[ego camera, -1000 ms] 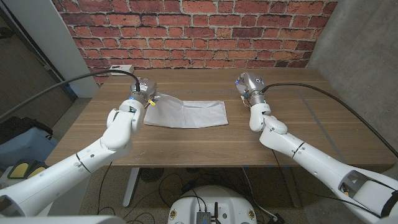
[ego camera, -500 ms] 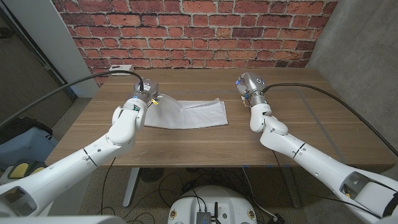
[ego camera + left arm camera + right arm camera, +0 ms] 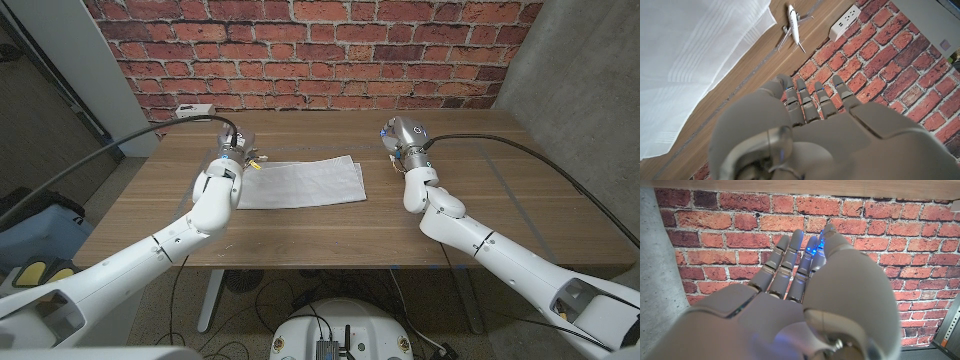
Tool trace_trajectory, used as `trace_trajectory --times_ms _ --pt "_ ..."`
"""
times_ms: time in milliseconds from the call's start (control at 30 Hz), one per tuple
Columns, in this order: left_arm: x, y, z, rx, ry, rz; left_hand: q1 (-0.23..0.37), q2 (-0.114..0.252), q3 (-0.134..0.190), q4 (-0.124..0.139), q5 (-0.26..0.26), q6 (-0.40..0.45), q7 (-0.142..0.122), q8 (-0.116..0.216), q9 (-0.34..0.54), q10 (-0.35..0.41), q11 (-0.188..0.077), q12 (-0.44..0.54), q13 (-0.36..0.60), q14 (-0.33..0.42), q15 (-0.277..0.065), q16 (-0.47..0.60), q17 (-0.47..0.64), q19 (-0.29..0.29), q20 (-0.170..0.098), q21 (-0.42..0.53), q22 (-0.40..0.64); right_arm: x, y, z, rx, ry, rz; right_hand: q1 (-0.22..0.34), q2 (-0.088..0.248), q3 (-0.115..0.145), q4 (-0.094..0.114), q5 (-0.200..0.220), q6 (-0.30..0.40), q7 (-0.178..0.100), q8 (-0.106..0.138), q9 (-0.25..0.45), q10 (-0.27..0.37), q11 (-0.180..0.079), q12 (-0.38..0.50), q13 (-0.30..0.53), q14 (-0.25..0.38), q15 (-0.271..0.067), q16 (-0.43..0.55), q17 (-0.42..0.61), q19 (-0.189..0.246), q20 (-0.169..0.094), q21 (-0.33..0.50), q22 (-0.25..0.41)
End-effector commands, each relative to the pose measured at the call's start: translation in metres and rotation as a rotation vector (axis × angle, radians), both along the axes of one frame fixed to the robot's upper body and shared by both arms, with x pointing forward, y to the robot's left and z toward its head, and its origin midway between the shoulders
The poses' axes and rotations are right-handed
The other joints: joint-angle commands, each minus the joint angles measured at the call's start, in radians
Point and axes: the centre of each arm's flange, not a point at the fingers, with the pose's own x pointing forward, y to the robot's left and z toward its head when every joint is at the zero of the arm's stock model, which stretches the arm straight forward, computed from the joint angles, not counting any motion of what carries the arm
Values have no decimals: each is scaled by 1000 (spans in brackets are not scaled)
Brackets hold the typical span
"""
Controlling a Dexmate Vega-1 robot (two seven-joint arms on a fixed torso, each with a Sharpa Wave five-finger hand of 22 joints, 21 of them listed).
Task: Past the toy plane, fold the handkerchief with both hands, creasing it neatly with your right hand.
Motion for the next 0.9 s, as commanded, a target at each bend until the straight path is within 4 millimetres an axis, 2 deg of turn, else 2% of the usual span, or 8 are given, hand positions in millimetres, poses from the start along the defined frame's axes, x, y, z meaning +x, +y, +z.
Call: trace_trajectory --times_ms 33,167,267,333,533,633,700,900 --pt "-3 -5 -4 -54 -8 -47 -45 1 -1 36 -10 -27 12 -9 -10 -1 11 -3 4 19 -53 12 9 7 2 10 2 -6 5 -2 -18 8 37 -51 21 3 30 7 -12 -17 -11 -7 -27 8 -19 -6 -20 -132 -29 -11 -8 5 10 0" --pt "-10 -7 -10 -65 -35 -98 -75 -6 -2 61 -12 -47 24 -13 -21 -7 26 -9 0 24 -43 13 11 7 0 13 3 -8 10 -2 -32 30 66 -114 38 12 57 17 -71 -26 -56 -37 -74 25 -59 -28 -47 -118 -84 -55 -18 13 21 -1" --pt "-14 -9 -16 -66 -57 -132 -100 -15 -2 75 -13 -66 33 -16 -33 -16 24 -18 -6 26 -40 9 8 13 -38 18 3 -10 13 -3 -36 57 104 -184 48 19 86 25 -134 -36 -109 -70 -153 35 -112 -48 -71 -97 -130 -97 -39 20 26 -3" --pt "-17 -9 -19 -87 -62 -155 -110 -21 -3 78 -13 -86 33 -21 -39 -22 28 -23 -10 20 -33 2 5 14 -47 20 2 -12 16 -4 -40 61 119 -203 46 21 91 28 -163 -47 -130 -80 -162 49 -123 -53 -88 -87 -146 -109 -45 25 27 -4" --pt "-26 -4 -28 -106 -62 -196 -159 -26 -8 97 -19 -167 16 -28 -65 -67 32 -53 -30 5 -24 -18 -10 12 -51 25 2 -16 24 -7 -66 104 151 -249 43 30 100 37 -249 -68 -189 -106 -214 58 -166 -70 -117 -75 -186 -150 -58 33 31 -7" --pt "-30 1 -32 -150 -64 -216 -188 -25 -12 111 -23 -205 14 -27 -80 -84 36 -66 -41 -2 -17 -27 -16 6 -42 25 1 -19 27 -8 -82 124 162 -266 41 34 101 41 -274 -71 -206 -115 -239 60 -187 -78 -146 -68 -207 -169 -71 33 29 -8" --pt "-32 4 -37 -161 -89 -239 -200 -25 -14 118 -25 -208 13 -24 -85 -83 35 -67 -45 -3 -17 -28 -17 5 -24 26 1 -21 28 -8 -84 132 170 -272 40 37 99 43 -284 -72 -212 -118 -251 64 -198 -82 -161 -61 -219 -181 -74 20 29 -9" --pt "-35 9 -50 -200 -105 -289 -215 -27 -18 125 -27 -203 21 -18 -92 -74 36 -66 -51 2 -17 -29 -19 9 -20 29 1 -30 31 -11 -96 150 185 -288 41 42 101 48 -303 -72 -221 -124 -266 64 -215 -89 -175 -59 -233 -201 -83 11 26 -11"
